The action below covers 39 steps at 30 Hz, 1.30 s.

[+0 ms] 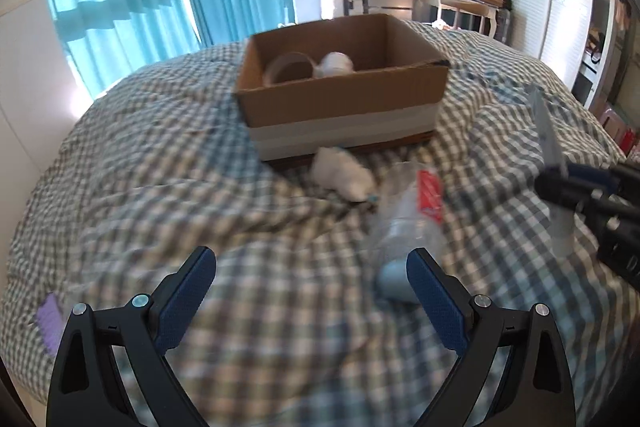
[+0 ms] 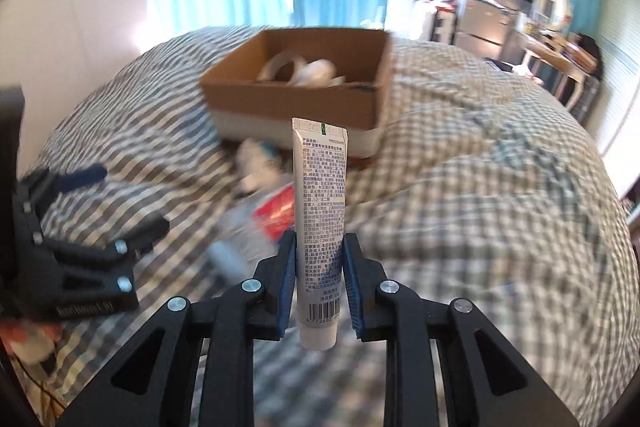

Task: Organize objects
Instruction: 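Grasp the toothpaste tube with the right gripper, then grasp the clear cotton-swab jar with the left gripper while right holds toothpaste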

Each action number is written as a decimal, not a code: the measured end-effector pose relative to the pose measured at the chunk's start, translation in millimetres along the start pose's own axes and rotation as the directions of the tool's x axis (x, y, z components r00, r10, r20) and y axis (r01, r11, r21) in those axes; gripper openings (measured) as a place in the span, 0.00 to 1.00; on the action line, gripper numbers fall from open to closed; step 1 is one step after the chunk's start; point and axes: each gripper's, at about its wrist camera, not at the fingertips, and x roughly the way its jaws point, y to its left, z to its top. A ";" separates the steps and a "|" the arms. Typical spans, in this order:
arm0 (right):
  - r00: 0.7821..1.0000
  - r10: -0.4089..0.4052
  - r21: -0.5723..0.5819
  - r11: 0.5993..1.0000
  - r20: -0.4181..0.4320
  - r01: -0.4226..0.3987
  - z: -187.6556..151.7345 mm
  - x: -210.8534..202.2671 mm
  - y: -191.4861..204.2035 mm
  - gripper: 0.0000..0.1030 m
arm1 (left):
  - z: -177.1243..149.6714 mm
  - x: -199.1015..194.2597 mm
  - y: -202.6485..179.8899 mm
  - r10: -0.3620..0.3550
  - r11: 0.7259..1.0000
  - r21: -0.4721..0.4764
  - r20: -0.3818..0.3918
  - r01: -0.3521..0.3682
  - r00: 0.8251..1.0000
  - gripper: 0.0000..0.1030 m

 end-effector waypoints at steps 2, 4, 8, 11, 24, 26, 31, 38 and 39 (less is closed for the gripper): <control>1.000 -0.015 0.017 1.000 0.016 0.014 -2.0 -2.2 -11.6 0.22 | -0.1 11.3 -13.9 -0.017 1.000 0.008 -0.025 0.018 1.000 0.96; 1.000 -0.011 0.039 0.999 0.017 0.010 -3.3 2.7 -21.0 0.22 | -2.7 22.4 -27.0 -0.033 0.999 0.023 -0.049 0.034 0.998 0.96; 1.000 0.013 0.068 0.998 0.000 -0.013 -9.5 12.6 -35.9 0.22 | -9.3 46.9 -46.3 -0.044 0.997 0.056 -0.117 0.050 0.992 0.96; 0.999 0.033 0.079 0.996 -0.003 -0.033 -12.2 16.5 -39.9 0.21 | -13.2 61.6 -50.3 -0.047 0.997 0.058 -0.150 0.057 0.988 0.96; 0.999 0.019 0.066 0.998 -0.030 -0.017 -17.3 23.0 -30.0 0.21 | -17.0 78.0 -64.5 -0.089 0.990 0.096 -0.163 0.106 0.983 0.62; 0.999 0.008 0.061 0.998 -0.033 -0.006 -17.1 23.1 -28.3 0.21 | -17.6 76.5 -61.1 -0.104 0.990 0.081 -0.168 0.118 0.980 0.61; 1.000 -0.017 0.063 0.998 -0.020 0.018 -16.9 18.4 -27.2 0.21 | -18.0 62.9 -57.9 -0.124 0.987 0.076 -0.169 0.139 0.978 0.61; 1.000 -0.029 0.074 0.997 0.010 0.028 -14.2 3.1 -20.7 0.19 | -18.4 28.8 -47.5 -0.154 0.985 0.054 -0.131 0.162 0.979 0.61; 0.999 -0.030 0.071 0.997 0.013 0.029 -14.0 0.6 -18.7 0.17 | -21.3 22.8 -46.3 -0.161 0.985 0.046 -0.123 0.167 0.979 0.61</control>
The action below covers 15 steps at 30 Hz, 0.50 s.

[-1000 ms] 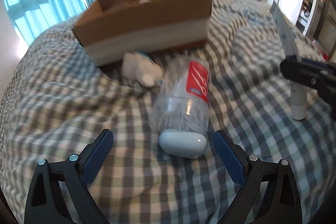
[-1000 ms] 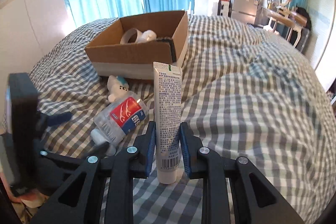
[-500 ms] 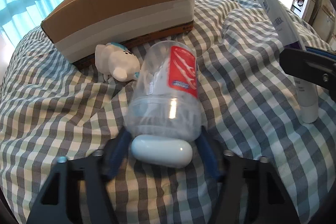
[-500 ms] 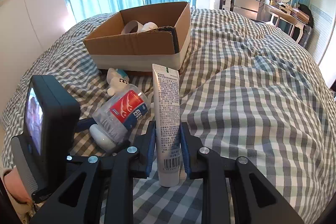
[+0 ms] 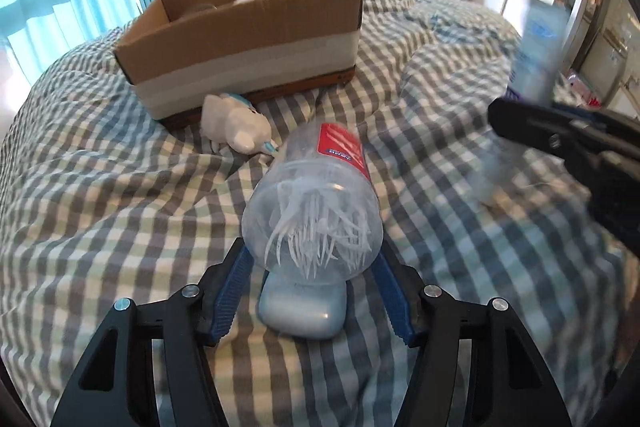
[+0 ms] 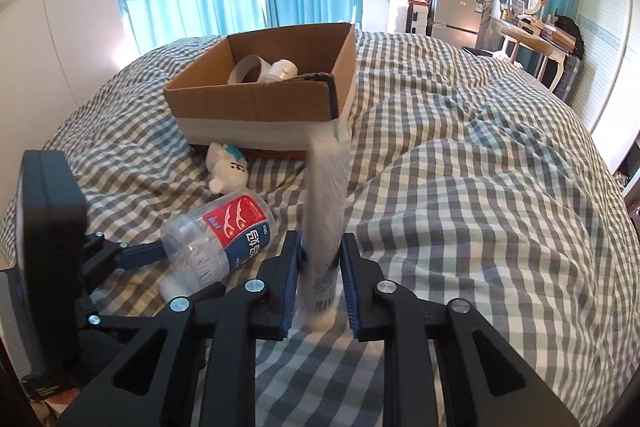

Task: Organize objects
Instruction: 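Grasp the clear cotton-swab jar with the left gripper while right holds toothpaste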

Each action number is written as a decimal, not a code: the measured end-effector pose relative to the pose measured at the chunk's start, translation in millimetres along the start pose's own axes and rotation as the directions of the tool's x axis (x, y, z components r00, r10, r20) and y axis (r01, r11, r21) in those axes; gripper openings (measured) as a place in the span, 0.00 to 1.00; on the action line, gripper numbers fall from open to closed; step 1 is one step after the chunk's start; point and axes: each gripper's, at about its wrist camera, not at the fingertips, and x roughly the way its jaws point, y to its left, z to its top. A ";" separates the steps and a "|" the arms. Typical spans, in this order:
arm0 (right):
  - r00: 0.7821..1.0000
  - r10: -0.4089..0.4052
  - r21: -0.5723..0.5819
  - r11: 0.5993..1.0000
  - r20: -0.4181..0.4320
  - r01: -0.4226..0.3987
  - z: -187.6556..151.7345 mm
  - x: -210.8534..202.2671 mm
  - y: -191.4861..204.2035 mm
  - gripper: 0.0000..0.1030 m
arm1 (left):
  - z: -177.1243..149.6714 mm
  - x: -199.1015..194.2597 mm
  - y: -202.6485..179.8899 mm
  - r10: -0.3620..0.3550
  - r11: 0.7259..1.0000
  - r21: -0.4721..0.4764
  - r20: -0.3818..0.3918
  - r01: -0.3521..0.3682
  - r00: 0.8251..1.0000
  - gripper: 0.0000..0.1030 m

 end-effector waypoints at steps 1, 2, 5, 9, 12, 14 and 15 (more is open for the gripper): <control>1.000 -0.001 -0.004 1.000 0.003 0.001 -0.2 -2.6 1.5 0.17 | 2.9 -3.8 1.3 -0.005 1.000 -0.007 0.006 0.005 1.000 0.61; 1.000 0.000 -0.009 1.000 0.005 0.000 -0.3 -5.2 4.4 0.17 | 2.3 -8.1 2.6 -0.009 1.000 -0.014 0.012 0.009 1.000 0.61; 1.000 0.003 -0.028 1.000 0.007 -0.002 -0.9 -10.8 14.7 0.17 | 2.7 -19.6 7.1 -0.013 0.999 -0.033 0.034 0.014 0.999 0.60; 1.000 0.004 -0.049 0.999 0.010 -0.004 -1.4 -16.8 26.0 0.17 | 2.8 -36.5 19.7 -0.023 0.998 -0.064 0.066 0.027 0.998 0.60; 1.000 0.001 -0.063 0.998 0.019 0.000 0.4 -22.0 33.6 0.17 | 3.5 -46.0 29.8 -0.020 0.996 -0.081 0.088 0.027 0.996 0.60; 1.000 0.005 -0.066 0.998 0.028 -0.004 2.1 -26.6 36.6 0.16 | 5.8 -51.6 36.6 -0.020 0.995 -0.098 0.097 0.030 0.995 0.60; 0.999 0.010 -0.064 0.998 0.034 -0.008 3.4 -28.7 37.0 0.16 | 7.9 -53.6 39.8 -0.020 0.994 -0.105 0.103 0.031 0.994 0.59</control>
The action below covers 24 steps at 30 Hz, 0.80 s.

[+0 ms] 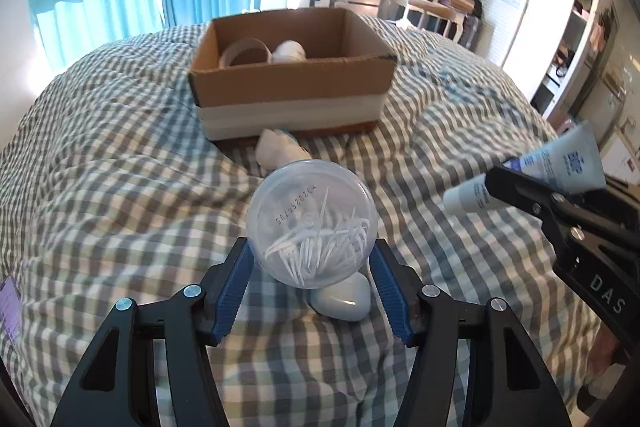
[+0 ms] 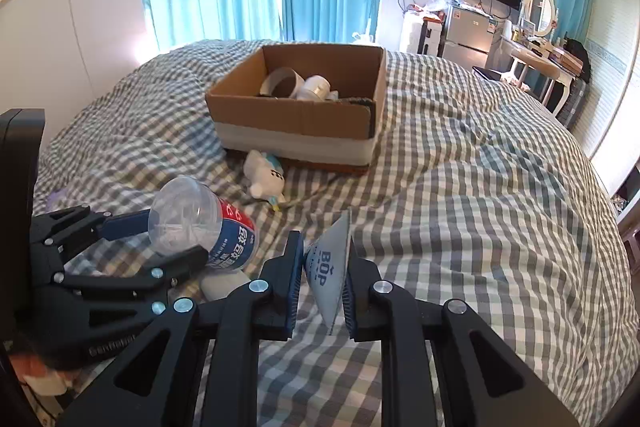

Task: Organize objects
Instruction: 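Grasp the clear cotton-swab jar with the left gripper while right holds toothpaste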

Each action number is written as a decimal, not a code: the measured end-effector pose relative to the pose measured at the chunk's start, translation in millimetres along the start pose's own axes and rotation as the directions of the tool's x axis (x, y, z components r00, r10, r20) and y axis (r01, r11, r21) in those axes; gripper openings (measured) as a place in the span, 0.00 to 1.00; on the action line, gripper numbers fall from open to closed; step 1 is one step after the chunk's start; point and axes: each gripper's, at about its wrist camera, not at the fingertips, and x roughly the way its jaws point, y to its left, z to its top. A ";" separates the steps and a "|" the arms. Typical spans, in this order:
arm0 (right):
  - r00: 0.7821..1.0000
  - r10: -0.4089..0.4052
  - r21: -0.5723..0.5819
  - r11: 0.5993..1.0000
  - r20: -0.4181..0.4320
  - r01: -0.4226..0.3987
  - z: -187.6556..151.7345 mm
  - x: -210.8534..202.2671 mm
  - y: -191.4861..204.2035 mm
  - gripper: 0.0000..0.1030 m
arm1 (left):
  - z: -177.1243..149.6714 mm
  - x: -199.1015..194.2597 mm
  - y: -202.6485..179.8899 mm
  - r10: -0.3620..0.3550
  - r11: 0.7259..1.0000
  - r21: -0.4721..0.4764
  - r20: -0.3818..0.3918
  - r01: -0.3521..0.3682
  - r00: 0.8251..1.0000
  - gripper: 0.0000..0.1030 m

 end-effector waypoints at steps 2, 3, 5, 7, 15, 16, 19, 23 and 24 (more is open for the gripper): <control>1.000 0.008 -0.002 1.000 0.010 -0.008 5.1 -3.8 2.4 0.16 | 7.3 -5.1 4.1 0.006 1.000 -0.006 0.018 -0.006 1.000 0.59; 1.000 0.011 -0.003 1.000 0.016 -0.011 7.7 -5.1 3.2 0.16 | 10.6 -7.3 5.7 0.008 1.000 -0.009 0.026 -0.008 1.000 0.59; 0.999 0.021 -0.012 1.000 0.025 -0.020 15.2 -7.0 5.3 0.16 | 23.5 -10.6 9.5 0.006 1.000 -0.014 0.045 -0.006 0.999 0.59; 0.999 0.027 -0.024 0.999 0.037 -0.026 27.7 -7.7 7.0 0.16 | 35.3 -14.3 12.9 0.011 1.000 -0.016 0.070 -0.010 0.998 0.58; 0.997 0.023 -0.052 0.998 0.073 -0.019 93.6 5.0 6.4 0.16 | 103.8 -20.0 35.7 -0.030 0.998 -0.047 0.168 0.038 0.985 0.58; 0.997 0.020 -0.051 0.999 0.077 -0.016 103.1 8.0 5.5 0.16 | 114.1 -18.3 39.4 -0.038 0.998 -0.052 0.178 0.048 0.983 0.58; 0.997 0.006 -0.054 0.999 0.083 -0.001 132.3 20.9 2.1 0.16 | 142.2 -10.0 50.5 -0.061 0.994 -0.071 0.201 0.077 0.978 0.58; 0.997 -0.017 -0.070 0.997 0.074 0.023 163.7 45.5 -0.8 0.16 | 177.6 5.6 61.0 -0.067 0.994 -0.068 0.227 0.085 0.972 0.58; 0.997 -0.021 -0.074 0.997 0.070 0.026 170.2 52.1 -0.5 0.16 | 185.6 9.5 64.0 -0.068 0.994 -0.064 0.232 0.085 0.970 0.58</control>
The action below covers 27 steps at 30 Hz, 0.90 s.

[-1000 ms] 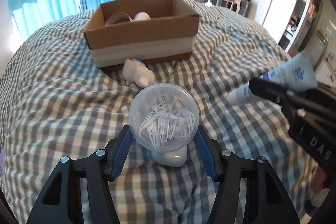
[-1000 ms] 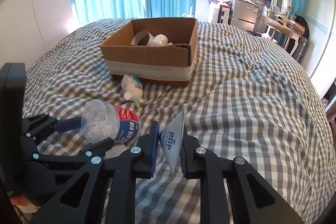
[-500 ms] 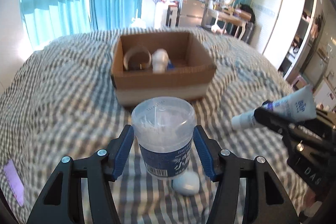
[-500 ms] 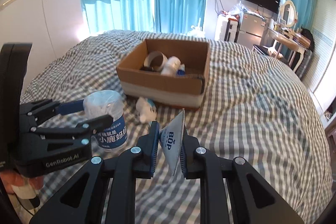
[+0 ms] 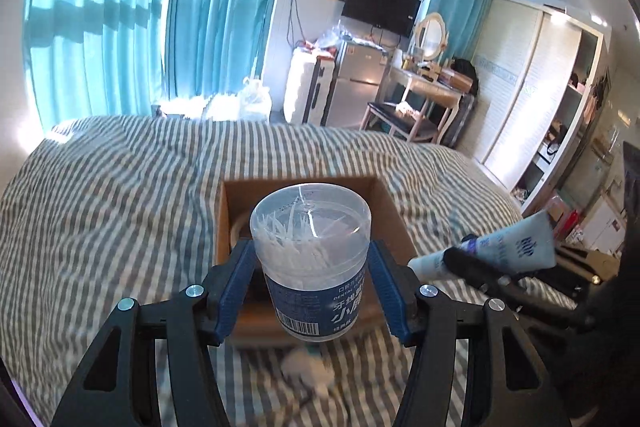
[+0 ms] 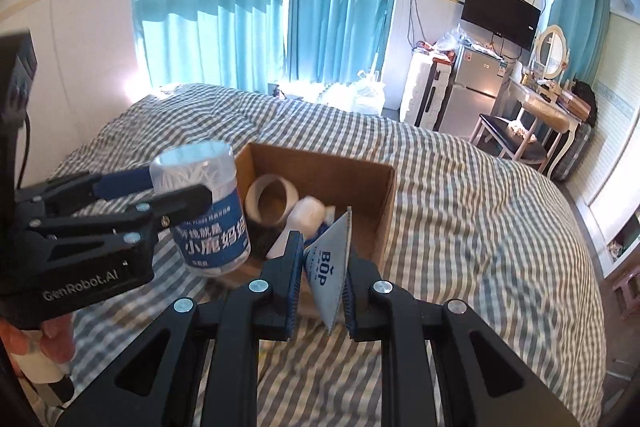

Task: Organize objects
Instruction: 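Grasp the clear cotton-swab jar with the left gripper while right holds toothpaste, then lower swab jar and toothpaste into the box and open both grippers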

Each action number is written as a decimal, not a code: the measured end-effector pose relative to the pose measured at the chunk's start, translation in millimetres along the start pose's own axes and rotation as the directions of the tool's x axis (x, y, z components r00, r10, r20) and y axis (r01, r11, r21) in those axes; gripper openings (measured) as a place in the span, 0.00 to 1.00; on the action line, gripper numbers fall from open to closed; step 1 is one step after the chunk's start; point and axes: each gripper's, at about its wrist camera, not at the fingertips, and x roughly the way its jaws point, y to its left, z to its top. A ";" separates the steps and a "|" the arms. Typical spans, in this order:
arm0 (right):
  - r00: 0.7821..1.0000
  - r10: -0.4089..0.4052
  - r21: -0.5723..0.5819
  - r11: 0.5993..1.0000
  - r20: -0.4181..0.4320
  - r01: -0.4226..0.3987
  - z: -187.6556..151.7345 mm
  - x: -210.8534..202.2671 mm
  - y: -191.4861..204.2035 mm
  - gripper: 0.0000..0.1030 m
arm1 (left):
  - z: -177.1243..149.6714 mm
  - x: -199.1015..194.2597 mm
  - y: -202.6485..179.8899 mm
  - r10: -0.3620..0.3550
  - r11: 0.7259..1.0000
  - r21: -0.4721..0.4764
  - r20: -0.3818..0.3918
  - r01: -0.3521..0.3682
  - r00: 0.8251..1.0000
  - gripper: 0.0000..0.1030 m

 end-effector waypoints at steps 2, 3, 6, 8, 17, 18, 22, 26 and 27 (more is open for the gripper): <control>1.000 -0.006 -0.008 1.000 -0.010 0.006 12.3 17.8 -0.4 0.16 | 13.5 14.6 4.2 -0.003 1.000 0.009 0.002 0.003 1.000 0.58; 1.000 -0.008 -0.010 1.000 -0.016 0.008 16.8 26.6 -0.5 0.16 | 19.6 24.0 6.7 -0.001 1.000 0.014 -0.001 0.001 1.000 0.58; 0.999 -0.015 -0.021 1.000 -0.040 0.014 26.9 54.6 0.0 0.16 | 31.8 45.0 11.6 0.010 1.000 0.027 -0.005 -0.010 1.000 0.58; 0.998 -0.019 -0.024 1.000 -0.057 0.017 30.9 72.7 -1.2 0.16 | 35.4 60.1 14.5 0.015 0.999 0.038 -0.014 -0.014 1.000 0.58; 0.993 -0.019 -0.028 0.999 -0.115 0.016 31.5 132.7 -4.2 0.16 | 25.2 112.1 19.7 0.031 0.997 0.070 -0.095 -0.025 0.995 0.58; 0.993 -0.018 -0.026 1.000 -0.120 0.015 31.1 136.1 -6.1 0.16 | 23.6 116.0 19.7 0.031 0.997 0.072 -0.101 -0.024 0.994 0.58; 0.990 -0.019 -0.023 1.000 -0.141 0.016 22.9 146.8 -8.4 0.16 | 17.9 122.7 16.8 0.039 0.996 0.089 -0.114 -0.029 0.993 0.58; 0.989 -0.019 -0.014 1.000 -0.149 0.017 21.3 151.7 -11.4 0.17 | 14.0 124.6 13.7 0.051 0.994 0.098 -0.119 -0.039 0.992 0.58; 0.988 -0.019 -0.014 1.000 -0.152 0.017 20.6 152.3 -11.8 0.17 | 13.5 125.4 13.7 0.054 0.994 0.100 -0.120 -0.042 0.991 0.58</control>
